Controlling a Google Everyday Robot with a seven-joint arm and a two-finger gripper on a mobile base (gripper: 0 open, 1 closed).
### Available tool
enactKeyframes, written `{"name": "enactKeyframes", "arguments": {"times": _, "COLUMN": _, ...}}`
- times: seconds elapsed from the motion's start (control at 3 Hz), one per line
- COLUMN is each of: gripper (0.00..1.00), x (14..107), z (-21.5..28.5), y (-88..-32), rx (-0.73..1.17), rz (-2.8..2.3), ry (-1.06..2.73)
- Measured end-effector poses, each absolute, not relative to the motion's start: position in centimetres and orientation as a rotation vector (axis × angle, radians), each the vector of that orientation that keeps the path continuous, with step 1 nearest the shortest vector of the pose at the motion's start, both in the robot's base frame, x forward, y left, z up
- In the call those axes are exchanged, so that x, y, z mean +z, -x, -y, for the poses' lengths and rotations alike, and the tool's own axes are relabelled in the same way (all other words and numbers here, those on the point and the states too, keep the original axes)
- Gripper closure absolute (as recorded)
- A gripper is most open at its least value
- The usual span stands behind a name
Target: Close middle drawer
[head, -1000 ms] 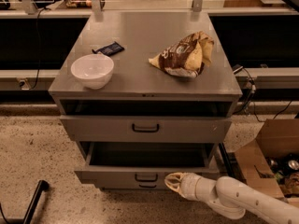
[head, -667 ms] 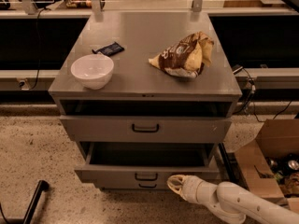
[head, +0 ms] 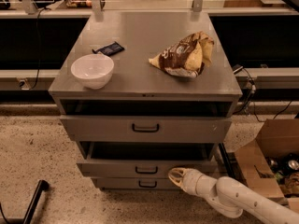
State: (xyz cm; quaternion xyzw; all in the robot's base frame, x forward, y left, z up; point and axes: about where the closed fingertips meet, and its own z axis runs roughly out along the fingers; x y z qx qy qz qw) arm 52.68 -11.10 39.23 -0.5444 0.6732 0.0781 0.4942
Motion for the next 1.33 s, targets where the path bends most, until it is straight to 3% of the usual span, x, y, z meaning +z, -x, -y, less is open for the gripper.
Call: {"name": "enactKeyframes", "arguments": {"times": 1.33, "gripper": 1.00, "x": 40.2, "z": 10.0, "y": -56.0, "rx": 0.229, "rz": -1.532, "ry": 1.351}}
